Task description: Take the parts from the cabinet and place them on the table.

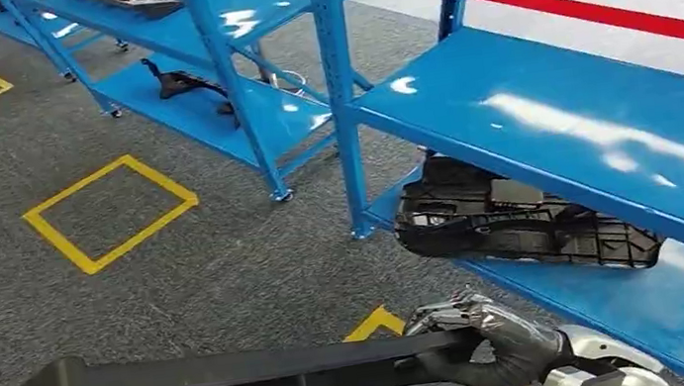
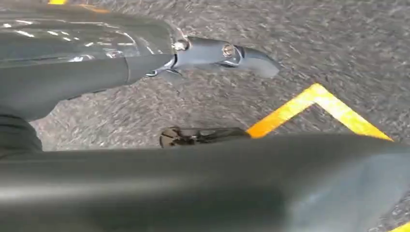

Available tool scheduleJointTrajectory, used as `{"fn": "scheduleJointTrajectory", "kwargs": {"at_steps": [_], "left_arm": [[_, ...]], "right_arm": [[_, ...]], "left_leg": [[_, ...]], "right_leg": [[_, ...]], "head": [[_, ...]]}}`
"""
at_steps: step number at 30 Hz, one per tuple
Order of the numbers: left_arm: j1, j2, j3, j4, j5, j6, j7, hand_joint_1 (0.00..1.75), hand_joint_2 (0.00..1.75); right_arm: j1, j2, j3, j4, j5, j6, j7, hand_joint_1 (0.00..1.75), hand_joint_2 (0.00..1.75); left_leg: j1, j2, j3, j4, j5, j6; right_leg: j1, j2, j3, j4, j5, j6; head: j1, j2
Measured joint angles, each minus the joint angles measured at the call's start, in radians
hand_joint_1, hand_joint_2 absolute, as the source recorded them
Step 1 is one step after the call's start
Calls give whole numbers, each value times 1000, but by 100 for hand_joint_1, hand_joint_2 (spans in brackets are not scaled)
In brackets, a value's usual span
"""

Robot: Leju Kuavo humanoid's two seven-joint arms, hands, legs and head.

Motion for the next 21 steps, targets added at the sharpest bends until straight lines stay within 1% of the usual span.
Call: {"fn": "scheduleJointTrajectory", "kwargs": {"at_steps": [1, 2, 3, 4, 5, 7, 8, 9, 10, 11, 12, 13, 14, 15, 16, 17, 18, 19, 21], "left_arm": [[1, 2, 1, 0, -3, -2, -1, 0, 175], [0, 4, 2, 0, -3, -2, -3, 0, 175], [-2, 5, 3, 0, -2, -3, -6, 0, 175], [-6, 8, 3, 0, -1, -9, -9, 0, 175], [-8, 10, 4, 0, 0, -10, -10, 0, 175], [-5, 16, 5, 0, 0, -10, -17, 0, 175], [-4, 18, 5, 0, 0, -10, -21, 0, 175], [-5, 18, 5, 0, -2, -10, -24, 0, 175], [-12, 21, 5, 0, -4, -10, -25, 0, 175], [-18, 22, 5, 0, -3, -9, -25, 0, 175], [-20, 22, 5, 0, -3, -9, -23, 0, 175], [-21, 23, 5, 0, -3, -9, -22, 0, 175], [-21, 22, 5, 0, -3, -9, -20, 0, 175], [-19, 23, 5, 0, -2, -9, -20, 0, 175], [-19, 23, 5, 0, 0, -9, -20, 0, 175], [-20, 23, 5, 0, 0, -9, -20, 0, 175], [-20, 23, 5, 0, 0, -9, -19, 0, 175], [-23, 24, 5, 0, 2, -9, -18, 0, 175], [-18, 26, 7, 0, 3, -9, -18, 0, 175]], "right_arm": [[-4, 0, 0, 4, -1, 0, -2, 175, 175], [-10, 0, 2, 8, -4, 0, -5, 175, 175], [-17, 1, 5, 12, -8, 0, -8, 175, 175], [-21, 1, 8, 16, -10, -1, -11, 175, 175], [-24, 1, 12, 20, -10, -3, -14, 175, 175], [-32, 3, 18, 26, -8, -6, -15, 175, 175], [-34, 4, 18, 27, -8, -10, -16, 175, 175], [-38, 4, 20, 30, -6, -11, -16, 175, 175], [-37, 4, 22, 31, -6, -16, -19, 175, 175], [-33, 3, 23, 33, -6, -21, -21, 175, 175], [-29, 3, 24, 35, -5, -23, -22, 175, 175], [-26, 3, 26, 39, -5, -24, -22, 175, 175], [-25, 3, 28, 41, -5, -25, -22, 175, 175], [-25, 3, 29, 43, -5, -25, -23, 175, 175], [-24, 3, 30, 44, -4, -27, -23, 175, 175], [-23, 3, 31, 44, -2, -29, -24, 175, 175], [-23, 3, 32, 45, -1, -31, -24, 175, 175], [-19, 3, 33, 46, 1, -32, -24, 175, 175], [-15, 1, 34, 46, 6, -35, -24, 175, 175]], "left_leg": [[0, 8, 38, -80, 46, 3], [-2, 28, 82, -169, 91, 9], [-11, 74, 106, -213, 87, 14], [-22, 85, 107, -227, 86, 25], [-23, 81, 102, -225, 84, 28], [-26, 58, 100, -228, 82, 37], [-18, 48, 109, -241, 89, 47], [-16, 41, 113, -247, 91, 52], [-15, 30, 114, -248, 91, 58], [-15, 18, 115, -248, 90, 60], [-17, 5, 116, -248, 89, 62], [-18, -7, 117, -247, 87, 64], [-19, -19, 120, -247, 87, 64], [-19, -32, 124, -247, 85, 64], [-18, -47, 129, -246, 83, 62], [-18, -59, 133, -243, 79, 59], [-16, -70, 131, -241, 75, 54], [-23, -83, 126, -229, 71, 48], [-15, -100, 120, -234, 75, 42]], "right_leg": [[0, -11, 6, 0, -4, 2], [0, -21, 13, 0, -9, 5], [1, -29, 16, -2, -12, 9], [7, -36, 16, -1, -16, 16], [8, -47, 16, -2, -16, 21], [7, -69, 27, -13, -17, 31], [5, -67, 34, -15, -26, 39], [4, -19, 31, 6, -42, 38], [4, 23, 3, 65, -77, 33], [4, 42, -36, 140, -113, 30], [5, 51, -82, 224, -143, 29], [7, 54, -118, 282, -154, 29], [8, 55, -134, 294, -141, 29], [9, 56, -126, 261, -102, 30], [9, 60, -98, 182, -44, 29], [8, 74, -66, 96, 9, 29], [4, 120, -44, 31, 35, 27], [1, 142, -36, 10, 26, 25], [8, 127, -37, 15, 22, 19]], "head": [[0, 0], [0, 0], [0, 0], [0, 0], [0, 0], [0, 0], [0, 0], [1, 0], [2, 0], [3, 0], [3, 0], [3, 0], [3, 0], [3, 0], [3, 0], [3, 0], [3, 0], [3, 0], [2, 0]]}}
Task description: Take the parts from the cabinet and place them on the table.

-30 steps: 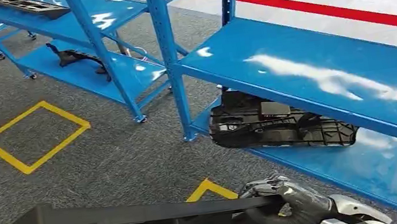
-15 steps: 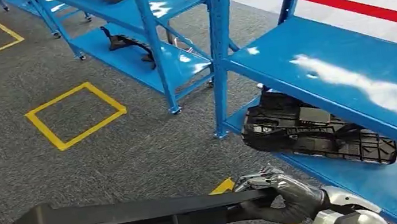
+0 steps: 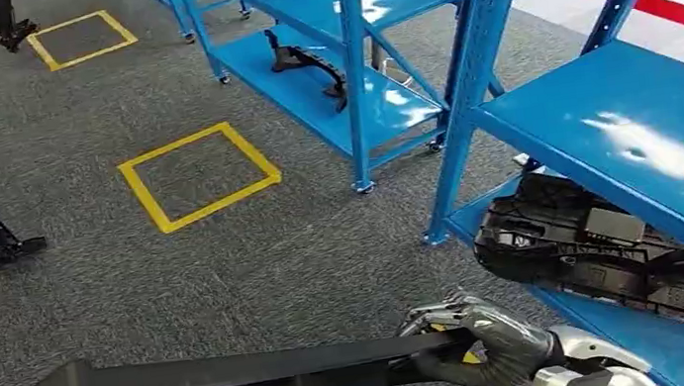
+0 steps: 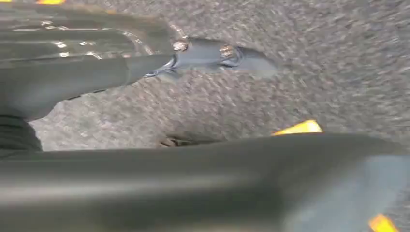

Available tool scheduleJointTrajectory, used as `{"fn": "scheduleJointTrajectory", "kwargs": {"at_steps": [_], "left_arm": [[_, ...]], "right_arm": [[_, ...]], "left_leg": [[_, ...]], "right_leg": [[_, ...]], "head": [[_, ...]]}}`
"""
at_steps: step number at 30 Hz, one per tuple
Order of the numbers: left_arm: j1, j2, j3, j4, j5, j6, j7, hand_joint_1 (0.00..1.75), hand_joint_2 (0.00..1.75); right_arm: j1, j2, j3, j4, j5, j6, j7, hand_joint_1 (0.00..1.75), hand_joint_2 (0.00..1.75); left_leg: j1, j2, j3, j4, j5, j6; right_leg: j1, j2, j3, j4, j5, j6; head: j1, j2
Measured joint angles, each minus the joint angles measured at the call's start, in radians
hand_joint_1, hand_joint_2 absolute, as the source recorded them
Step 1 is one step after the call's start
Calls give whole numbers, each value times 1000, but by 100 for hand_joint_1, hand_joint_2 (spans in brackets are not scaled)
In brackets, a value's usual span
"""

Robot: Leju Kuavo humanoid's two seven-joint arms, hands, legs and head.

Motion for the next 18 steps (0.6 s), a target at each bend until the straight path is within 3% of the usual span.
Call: {"fn": "scheduleJointTrajectory", "kwargs": {"at_steps": [1, 2, 3, 4, 6, 7, 8, 9, 11, 12, 13, 14, 17, 18], "left_arm": [[5, 0, 1, 0, 0, 0, 1, 0, 175], [7, 2, 1, 0, 0, 0, 4, 0, 175], [9, 1, 2, 0, 0, 0, 8, 0, 175], [6, 0, 2, 0, -2, 0, 10, 0, 175], [1, 0, 1, 0, -9, -2, 12, 0, 175], [0, 0, 0, 0, -10, -2, 15, 0, 175], [3, 0, 0, 0, -13, -2, 19, 0, 175], [4, 0, 0, 0, -18, 0, 22, 0, 175], [3, 0, -2, 0, -21, 0, 25, 0, 175], [1, 0, -3, 0, -22, 0, 26, 0, 175], [-3, 0, -3, 0, -23, 0, 27, 0, 175], [-8, 0, -4, 0, -23, 0, 27, 0, 175], [-4, 0, -4, 0, -23, 0, 29, 0, 175], [-2, -1, -4, 0, -25, -1, 29, 0, 175]], "right_arm": [[0, -2, 1, 0, 2, -5, 0, 175, 175], [0, -2, 1, -1, 3, -10, 1, 175, 175], [0, -2, 0, -5, 8, -14, 3, 175, 175], [3, -2, 1, -9, 16, -18, 6, 175, 175], [7, -2, 1, -14, 27, -24, 14, 175, 175], [8, -2, 1, -14, 30, -25, 18, 175, 175], [9, -2, 1, -14, 32, -26, 20, 175, 175], [12, -2, 1, -18, 35, -26, 21, 175, 175], [18, -2, 1, -26, 40, -27, 24, 175, 175], [21, -2, 1, -30, 41, -27, 25, 175, 175], [25, -3, 1, -32, 42, -28, 27, 175, 175], [28, -4, 1, -33, 42, -29, 29, 175, 175], [28, -4, 1, -34, 44, -29, 31, 175, 175], [28, -5, 1, -37, 45, -29, 32, 175, 175]], "left_leg": [[3, -10, 0, -1, 2, -3], [2, -18, -1, 2, -2, -7], [-3, 27, -4, 17, -15, -13], [-1, 64, -25, 63, -41, -19], [6, 91, -100, 211, -108, -30], [8, 94, -137, 280, -128, -33], [11, 96, -152, 304, -123, -34], [12, 97, -142, 278, -96, -34], [10, 111, -70, 123, -4, -26], [6, 141, -29, 39, 33, -18], [-9, 176, -19, 27, 12, -15], [-11, 173, -19, 14, 10, -5], [-17, 146, -19, 4, 10, 6], [-5, 140, -6, -11, 17, 13]], "right_leg": [[2, -8, 2, 0, 0, -5], [-5, -21, 6, -5, 1, -11], [-6, -34, 11, -7, 0, -16], [-5, -47, 15, -7, -4, -23], [-1, -76, 20, -7, -9, -28], [-1, -89, 22, -7, -12, -28], [-1, -102, 25, -7, -16, -27], [-1, -113, 30, -7, -20, -26], [-1, -136, 45, -7, -30, -22], [-1, -145, 52, -8, -35, -19], [3, -155, 53, -9, -39, -14], [5, -160, 52, -10, -40, -8], [3, -191, 68, -26, -42, 8], [-1, -162, 72, -19, -54, 12]], "head": [[0, 0], [0, 0], [0, 0], [0, 0], [0, 0], [0, 0], [0, 0], [0, 0], [0, 0], [0, 0], [0, 0], [-1, 0], [-1, 0], [0, 0]]}}
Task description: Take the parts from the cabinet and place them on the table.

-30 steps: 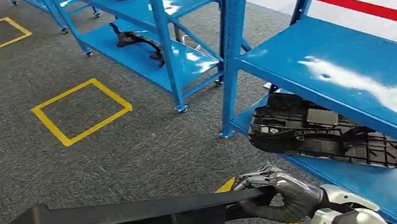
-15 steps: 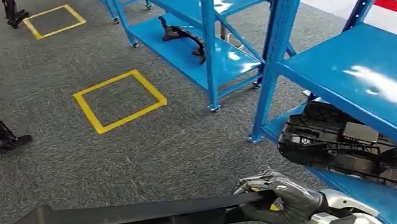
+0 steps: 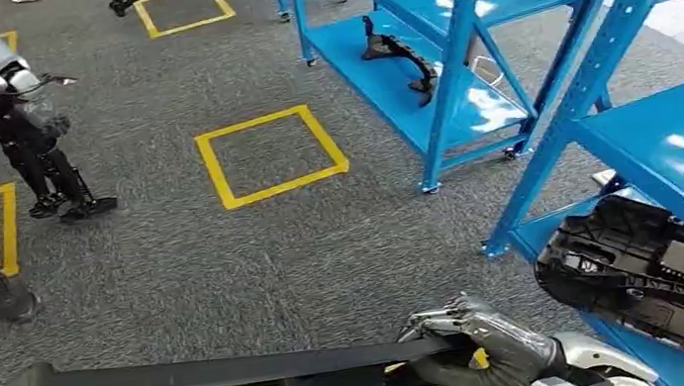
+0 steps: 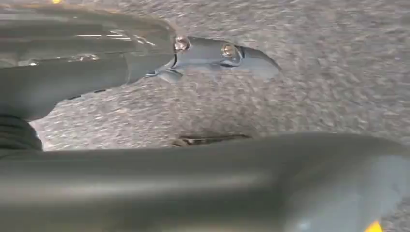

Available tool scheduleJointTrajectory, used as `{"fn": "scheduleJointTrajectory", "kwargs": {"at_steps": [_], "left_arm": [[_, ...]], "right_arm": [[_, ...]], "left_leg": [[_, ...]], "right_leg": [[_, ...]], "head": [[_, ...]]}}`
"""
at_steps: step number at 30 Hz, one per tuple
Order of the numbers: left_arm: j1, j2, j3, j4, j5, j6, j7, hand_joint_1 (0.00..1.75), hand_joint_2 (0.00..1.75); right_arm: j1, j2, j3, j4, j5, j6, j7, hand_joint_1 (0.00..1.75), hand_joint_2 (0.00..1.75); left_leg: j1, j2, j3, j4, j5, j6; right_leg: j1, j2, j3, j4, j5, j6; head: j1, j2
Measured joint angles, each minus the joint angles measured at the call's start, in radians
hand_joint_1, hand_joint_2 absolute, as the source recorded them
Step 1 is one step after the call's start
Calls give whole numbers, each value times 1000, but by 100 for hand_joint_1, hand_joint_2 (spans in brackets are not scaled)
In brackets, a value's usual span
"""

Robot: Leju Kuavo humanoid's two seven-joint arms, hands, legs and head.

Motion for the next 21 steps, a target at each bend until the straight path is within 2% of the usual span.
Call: {"fn": "scheduleJointTrajectory", "kwargs": {"at_steps": [1, 2, 4, 5, 6, 7, 8, 9, 10, 11, 14, 15, 16, 17, 19, 20, 21], "left_arm": [[-3, -2, -1, 0, -2, -2, 0, 0, 175], [-8, -2, -2, 0, -2, -2, 0, 0, 175], [-12, -7, -2, 0, -3, -3, 3, 0, 175], [-11, -11, -2, 0, -5, -3, 7, 0, 175], [-8, -13, -3, 0, -6, -2, 10, 0, 175], [-5, -14, -4, 0, -9, -1, 13, 0, 175], [-2, -18, -7, 0, -15, 0, 14, 0, 175], [-2, -20, -10, 0, -14, 0, 14, 0, 175], [-2, -22, -11, 0, -13, 0, 13, 0, 175], [-6, -22, -11, 0, -11, 0, 12, 0, 175], [1, -25, -11, 0, -11, 0, 12, 0, 175], [4, -25, -11, 0, -11, 0, 12, 0, 175], [5, -27, -11, 0, -11, 1, 10, 0, 175], [2, -28, -11, 0, -11, 2, 6, 0, 175], [-2, -28, -11, 0, -10, 8, 2, 0, 175], [0, -28, -11, 0, -8, 10, 2, 0, 175], [4, -28, -11, 0, -8, 10, 1, 0, 175]], "right_arm": [[1, 0, 1, -2, 2, 0, 0, 175, 175], [3, 0, 1, -2, 3, 0, 0, 175, 175], [8, -1, 3, -1, 9, 2, 4, 175, 175], [10, -1, 5, -1, 9, 2, 5, 175, 175], [9, -1, 5, 0, 10, 2, 6, 175, 175], [8, -1, 6, 0, 10, 2, 6, 175, 175], [6, -1, 6, 0, 10, 3, 6, 175, 175], [4, -1, 7, 0, 10, 3, 6, 175, 175], [3, -1, 8, 1, 10, 4, 7, 175, 175], [2, 0, 11, 3, 10, 6, 8, 175, 175], [-9, 2, 14, 4, 11, 10, 8, 175, 175], [-16, 5, 14, 4, 11, 10, 8, 175, 175], [-20, 6, 14, 4, 11, 10, 8, 175, 175], [-20, 9, 14, 4, 10, 10, 8, 175, 175], [-19, 9, 15, 6, 11, 13, 8, 175, 175], [-19, 9, 16, 8, 11, 13, 8, 175, 175], [-19, 10, 16, 10, 11, 13, 8, 175, 175]], "left_leg": [[0, -9, 6, -6, 1, 6], [1, -18, 8, -6, 0, 9], [-2, -42, 10, -6, -3, 14], [-3, -55, 11, -5, -4, 15], [-3, -67, 14, -5, -6, 15], [-3, -79, 17, -5, -8, 13], [-2, -94, 21, -2, -11, 10], [0, -106, 24, 2, -15, 6], [3, -117, 22, 6, -21, 1], [-2, -130, 16, 18, -24, -5], [10, -157, 9, 11, -19, -17], [9, -159, 9, 14, -23, -21], [2, -108, 8, 25, -32, -26], [4, -66, -18, 75, -62, -34], [10, -48, -96, 223, -127, -42], [13, -46, -133, 290, -144, -45], [14, -45, -147, 311, -139, -45]], "right_leg": [[1, 51, -12, 32, -21, -3], [2, 78, -42, 91, -55, -6], [3, 91, -130, 247, -116, -7], [5, 91, -167, 298, -119, -7], [5, 91, -175, 292, -93, -6], [5, 93, -163, 245, -48, -5], [4, 98, -133, 165, 10, -3], [2, 120, -100, 78, 64, -2], [-1, 170, -79, 36, 70, -4], [-4, 186, -74, 12, 64, -5], [7, 162, -74, 19, 61, -20], [1, 147, -69, 12, 64, -26], [0, 136, -65, 10, 64, -30], [2, 119, -61, 10, 60, -36], [6, 87, -58, 10, 54, -41], [7, 72, -57, 10, 51, -42], [8, 60, -54, 10, 48, -41]], "head": [[-1, 0], [1, 0], [1, 0], [1, 0], [1, 0], [1, 0], [1, 0], [1, 0], [1, 0], [0, 0], [0, 0], [1, 0], [0, 0], [-1, 0], [-1, 0], [-1, 0], [-1, 0]]}}
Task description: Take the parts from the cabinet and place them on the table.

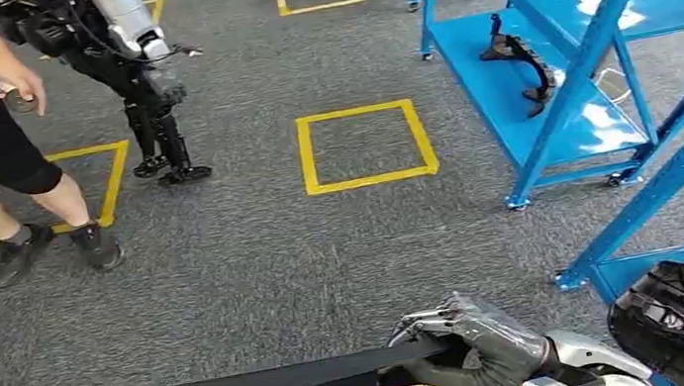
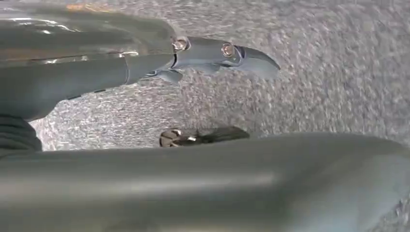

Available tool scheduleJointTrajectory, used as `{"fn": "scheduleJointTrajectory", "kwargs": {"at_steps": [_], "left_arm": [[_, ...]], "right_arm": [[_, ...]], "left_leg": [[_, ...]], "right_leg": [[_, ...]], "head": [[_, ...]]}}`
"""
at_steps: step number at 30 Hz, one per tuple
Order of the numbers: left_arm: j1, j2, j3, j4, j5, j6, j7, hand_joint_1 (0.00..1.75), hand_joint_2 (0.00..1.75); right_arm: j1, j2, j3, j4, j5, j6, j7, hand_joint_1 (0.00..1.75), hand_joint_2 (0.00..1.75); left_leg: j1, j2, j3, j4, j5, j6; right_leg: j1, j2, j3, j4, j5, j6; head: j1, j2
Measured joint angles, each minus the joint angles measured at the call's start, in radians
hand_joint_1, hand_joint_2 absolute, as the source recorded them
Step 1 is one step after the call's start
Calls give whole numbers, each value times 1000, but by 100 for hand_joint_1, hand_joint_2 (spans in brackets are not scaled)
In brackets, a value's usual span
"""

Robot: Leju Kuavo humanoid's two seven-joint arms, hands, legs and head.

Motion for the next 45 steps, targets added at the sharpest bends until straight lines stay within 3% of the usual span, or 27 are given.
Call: {"fn": "scheduleJointTrajectory", "kwargs": {"at_steps": [2, 3, 4, 5, 9, 11, 12, 14, 15, 17, 19, 20, 21, 24, 26, 27, 29, 31, 33, 34, 35, 36, 39, 40, 42, 43, 45], "left_arm": [[7, 0, 0, 0, -4, 1, 0, 0, 175], [7, 0, 0, 0, -5, 2, 0, 0, 175], [6, 0, 0, 0, -5, 2, 0, 0, 175], [3, 1, 0, 0, -5, 3, 0, 0, 175], [8, 3, -1, 0, -3, 1, -2, 0, 175], [8, 3, -1, 0, -3, -2, -3, 0, 175], [1, 2, -1, 0, 1, -2, -4, 0, 175], [-3, -3, -1, 0, 2, -9, -5, 0, 175], [-3, -4, -1, 0, 3, -10, -5, 0, 175], [0, -8, -1, 0, 5, -10, -5, 0, 175], [-2, -11, -1, 0, 5, -10, -5, 0, 175], [-5, -11, -1, 0, 6, -10, -6, 0, 175], [-7, -12, -1, 0, 8, -10, -6, 0, 175], [-1, -15, -1, 0, 12, -10, -7, 0, 175], [-2, -18, -1, 0, 11, -9, -7, 0, 175], [-7, -19, -1, 0, 10, -9, -6, 0, 175], [-11, -22, -1, 0, 6, -5, -5, 0, 175], [-6, -23, -1, 0, 6, -3, -4, 0, 175], [-2, -23, -1, 0, 6, -1, -2, 0, 175], [-3, -23, -1, 0, 6, -1, -2, 0, 175], [-3, -23, -1, 0, 6, -1, -1, 0, 175], [-6, -23, -1, 0, 6, -1, -1, 0, 175], [0, -23, -2, 0, -2, 0, 3, 0, 175], [3, -23, -2, 0, -5, 1, 4, 0, 175], [1, -23, -3, 0, -5, 4, 5, 0, 175], [-1, -24, -3, 0, -5, 3, 4, 0, 175], [-1, -27, -5, 0, -6, 1, 5, 0, 175]], "right_arm": [[0, 1, 2, 3, 0, 0, 0, 175, 175], [-2, 1, 2, 3, 0, 1, 0, 175, 175], [-4, 2, 2, 3, 0, 1, 0, 175, 175], [-5, 2, 2, 3, 0, 1, 0, 175, 175], [-16, 4, 3, 2, -1, 5, 0, 175, 175], [-26, 3, 5, 2, -1, 9, 0, 175, 175], [-28, 1, 5, 2, -3, 9, 0, 175, 175], [-26, -11, 5, 2, -3, 11, 0, 175, 175], [-24, -20, 5, 2, -3, 11, 1, 175, 175], [-24, -39, 2, -5, -5, 11, 1, 175, 175], [-23, -54, -1, -13, -10, 11, 1, 175, 175], [-24, -61, -3, -14, -12, 11, 1, 175, 175], [-20, -66, -8, -19, -15, 11, 0, 175, 175], [-25, -77, -12, -26, -20, 19, 1, 175, 175], [-27, -79, -14, -35, -21, 21, 1, 175, 175], [-25, -81, -14, -39, -22, 21, 1, 175, 175], [-25, -84, -14, -39, -22, 22, 1, 175, 175], [-25, -86, -14, -39, -22, 23, 1, 175, 175], [-26, -86, -14, -40, -22, 24, 1, 175, 175], [-27, -86, -14, -40, -22, 24, 1, 175, 175], [-28, -86, -14, -40, -22, 27, 1, 175, 175], [-27, -86, -14, -40, -22, 29, 1, 175, 175], [-25, -87, -13, -40, -22, 31, 1, 175, 175], [-23, -87, -14, -45, -22, 31, 1, 175, 175], [-21, -92, -14, -49, -25, 31, 1, 175, 175], [-18, -95, -15, -48, -25, 31, 1, 175, 175], [-7, -99, -14, -48, -24, 31, 2, 175, 175]], "left_leg": [[0, 3, 39, -87, 68, 5], [-3, 18, 86, -183, 121, 12], [-9, 53, 124, -262, 154, 20], [-24, 83, 134, -275, 136, 25], [-32, 52, 138, -299, 133, 44], [-20, 38, 156, -318, 140, 54], [-19, 28, 157, -318, 140, 58], [-20, 2, 159, -317, 138, 61], [-20, -10, 160, -316, 137, 62], [-17, -36, 167, -315, 132, 60], [-12, -63, 176, -308, 122, 51], [-15, -72, 172, -303, 118, 44], [-14, -88, 164, -296, 116, 41], [-8, -112, 159, -300, 120, 32], [-13, -46, 145, -263, 92, 21], [-9, -24, 116, -207, 63, 15], [-3, -5, 33, -52, 1, 8], [0, 0, 1, -2, 9, 6], [0, 9, 56, -125, 93, 11], [-2, 27, 100, -217, 142, 18], [-10, 72, 127, -264, 144, 24], [-22, 84, 130, -277, 140, 29], [-31, 57, 128, -284, 130, 43], [-22, 47, 144, -300, 136, 50], [-16, 32, 155, -310, 138, 60], [-16, 19, 156, -310, 136, 64], [-17, -7, 157, -309, 133, 67]], "right_leg": [[0, -24, 11, 0, -9, 2], [0, -37, 20, 0, -14, 4], [0, -45, 26, -1, -19, 7], [4, -55, 28, -1, -23, 13], [1, -93, 42, -12, -30, 33], [-3, -10, 35, 28, -61, 33], [-3, 15, 3, 89, -92, 31], [-3, 28, -84, 241, -148, 33], [-3, 29, -113, 277, -146, 35], [-3, 31, -100, 207, -69, 40], [-7, 63, -38, 42, 36, 47], [-9, 111, -30, 25, 22, 47], [-12, 109, -21, 4, 17, 40], [-5, 84, -20, 4, 16, 26], [-10, 58, -12, -1, 15, 13], [-8, 44, -9, -1, 12, 9], [-5, 15, -6, -1, 7, 5], [-4, -10, 1, -1, -1, 6], [-3, -34, 15, -1, -11, 8], [-3, -44, 25, -1, -17, 11], [-4, -54, 30, -3, -22, 14], [2, -60, 30, -1, -27, 22], [-2, -93, 42, -11, -31, 36], [-4, -95, 51, -14, -39, 44], [-6, -4, 29, 54, -80, 41], [-6, 19, -12, 130, -115, 40], [-4, 29, -100, 272, -157, 43]], "head": [[0, 0], [0, 0], [0, 0], [0, 0], [0, 0], [0, 0], [2, 0], [2, 0], [2, 0], [2, 0], [2, 0], [2, 0], [1, 0], [1, 0], [0, 0], [0, 0], [0, 0], [0, 0], [0, 0], [0, 0], [0, 0], [0, 0], [0, 0], [0, 0], [2, 0], [2, 0], [3, 0]]}}
